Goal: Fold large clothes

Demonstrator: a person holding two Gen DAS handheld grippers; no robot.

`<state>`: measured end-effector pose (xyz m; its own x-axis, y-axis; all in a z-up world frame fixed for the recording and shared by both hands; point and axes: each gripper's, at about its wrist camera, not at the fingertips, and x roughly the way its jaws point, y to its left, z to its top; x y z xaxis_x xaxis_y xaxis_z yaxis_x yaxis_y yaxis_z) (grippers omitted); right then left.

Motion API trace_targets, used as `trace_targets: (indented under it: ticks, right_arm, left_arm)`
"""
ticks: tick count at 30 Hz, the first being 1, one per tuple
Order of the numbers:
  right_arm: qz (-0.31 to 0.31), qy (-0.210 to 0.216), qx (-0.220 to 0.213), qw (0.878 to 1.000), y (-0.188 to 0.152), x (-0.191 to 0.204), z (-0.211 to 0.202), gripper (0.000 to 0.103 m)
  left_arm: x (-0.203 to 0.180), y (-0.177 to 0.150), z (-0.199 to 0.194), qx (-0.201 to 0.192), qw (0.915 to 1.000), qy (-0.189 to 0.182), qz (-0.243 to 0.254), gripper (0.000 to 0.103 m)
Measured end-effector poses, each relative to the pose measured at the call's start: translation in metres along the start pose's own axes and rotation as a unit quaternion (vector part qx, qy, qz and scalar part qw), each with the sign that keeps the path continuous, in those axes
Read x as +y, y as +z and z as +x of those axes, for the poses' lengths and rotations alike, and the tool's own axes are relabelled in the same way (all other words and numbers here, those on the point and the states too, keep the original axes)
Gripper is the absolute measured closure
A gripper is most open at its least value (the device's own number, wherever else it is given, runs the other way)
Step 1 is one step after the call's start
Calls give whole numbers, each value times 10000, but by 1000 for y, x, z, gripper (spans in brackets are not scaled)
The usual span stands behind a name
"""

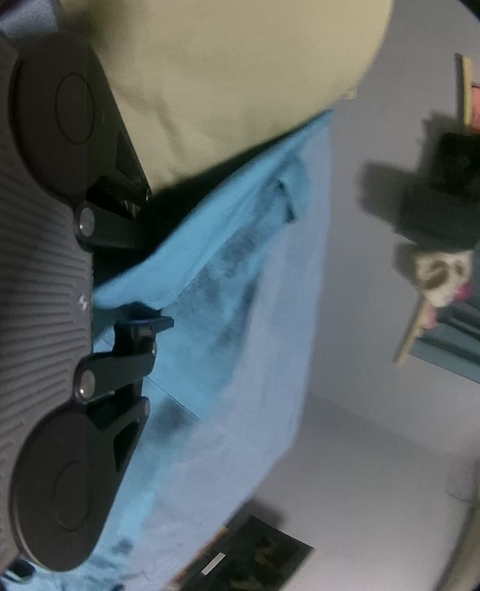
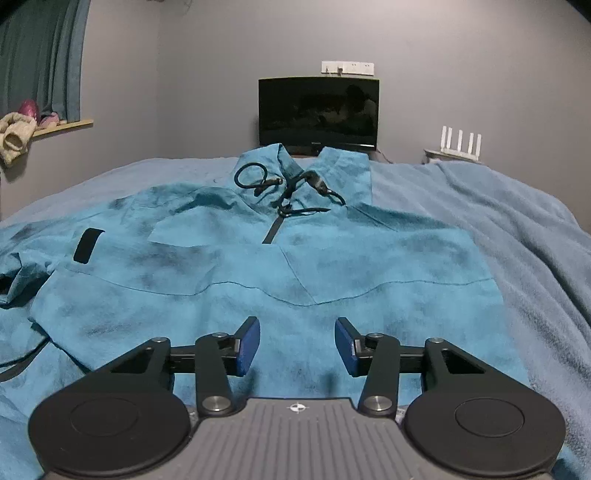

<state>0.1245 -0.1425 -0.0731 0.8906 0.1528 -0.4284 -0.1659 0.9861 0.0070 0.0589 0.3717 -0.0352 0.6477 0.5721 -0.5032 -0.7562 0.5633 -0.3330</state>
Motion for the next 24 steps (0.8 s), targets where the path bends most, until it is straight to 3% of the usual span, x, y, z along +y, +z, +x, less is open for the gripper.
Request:
trace_targets:
  ticks: [7, 12, 17, 22, 24]
  right_arm:
    - [3, -25, 25, 10000, -4, 2, 2, 51]
    - [-75, -1, 15, 10000, -5, 3, 1, 49]
    - [-143, 32, 10, 9999, -6, 6, 1, 48]
    - [-178, 57, 14, 9998, -7, 6, 2, 48]
    - [-197, 66, 20, 9998, -8, 7, 2, 47]
  left_arm:
    - [-27, 17, -52, -874, 9926, -841, 39, 100]
    - [-63, 15, -97, -1245, 9747, -1807, 433, 100]
    - [-110, -11, -142, -1298, 9438, -2803, 1179, 100]
    - [-157, -55, -176, -930, 9007, -3787, 1916, 100]
    - [-173, -76, -185, -645, 8782, -4194, 2209, 100]
